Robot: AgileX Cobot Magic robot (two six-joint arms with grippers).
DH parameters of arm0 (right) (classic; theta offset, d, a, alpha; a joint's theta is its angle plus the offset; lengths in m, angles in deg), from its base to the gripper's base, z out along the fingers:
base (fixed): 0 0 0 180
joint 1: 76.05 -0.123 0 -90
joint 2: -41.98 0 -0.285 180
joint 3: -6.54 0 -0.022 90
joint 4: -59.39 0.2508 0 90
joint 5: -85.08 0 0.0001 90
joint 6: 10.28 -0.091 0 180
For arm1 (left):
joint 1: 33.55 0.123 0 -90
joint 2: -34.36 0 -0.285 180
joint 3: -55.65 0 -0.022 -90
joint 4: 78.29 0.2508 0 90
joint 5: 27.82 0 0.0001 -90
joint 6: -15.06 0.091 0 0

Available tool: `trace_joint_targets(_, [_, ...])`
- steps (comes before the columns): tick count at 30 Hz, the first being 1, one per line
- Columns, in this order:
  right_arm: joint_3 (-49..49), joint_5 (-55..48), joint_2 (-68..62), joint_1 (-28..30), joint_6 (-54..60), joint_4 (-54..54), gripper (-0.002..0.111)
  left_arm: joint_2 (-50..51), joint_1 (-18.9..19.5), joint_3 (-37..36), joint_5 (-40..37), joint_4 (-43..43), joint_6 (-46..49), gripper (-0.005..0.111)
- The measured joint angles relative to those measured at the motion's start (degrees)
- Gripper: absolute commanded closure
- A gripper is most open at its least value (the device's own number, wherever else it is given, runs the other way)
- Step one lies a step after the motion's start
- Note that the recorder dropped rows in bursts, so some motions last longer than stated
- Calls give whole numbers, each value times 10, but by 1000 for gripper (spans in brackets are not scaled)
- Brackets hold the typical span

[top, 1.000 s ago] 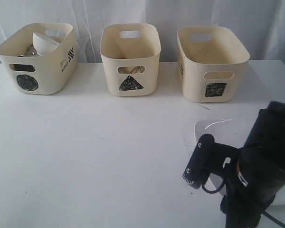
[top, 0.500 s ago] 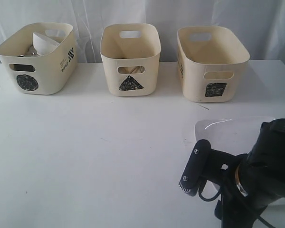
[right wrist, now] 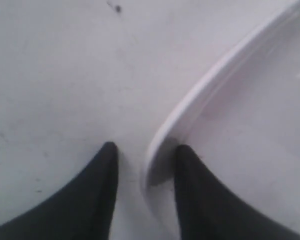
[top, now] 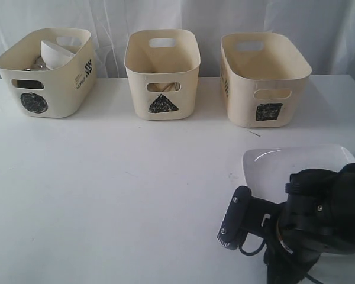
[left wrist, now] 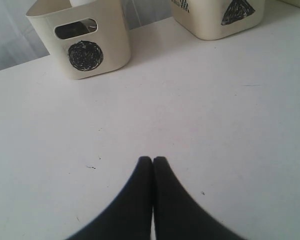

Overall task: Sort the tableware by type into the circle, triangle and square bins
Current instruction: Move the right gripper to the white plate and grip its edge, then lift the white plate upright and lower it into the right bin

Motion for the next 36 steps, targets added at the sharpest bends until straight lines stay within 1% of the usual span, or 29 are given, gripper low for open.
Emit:
trace_joint_targets(1, [-1,0,-1,0,-18,-6,108,0,0,0,0,0,0,107])
trace_joint_targets(7, [0,0,22,0,-76,-12,108,0,0,0,0,-1,0,107])
trace_joint_targets(12, [0,-3,108,0,-110,6,108,0,0,0,0,-2,0,107])
trace_joint_targets(18, [-1,-27,231,0,-98,16,108,0,0,0,0,-2,0,107])
trace_joint_targets(23, [-30,-47,319,0,-73,30,108,0,0,0,0,-2,0,107])
trace_joint_targets(29, [-81,-58,377,-1,-70,48,108,0,0,0,0,-2,0,107])
trace_joint_targets(36, [-109,-88,408,-1,-70,49,108,0,0,0,0,-2,0,107])
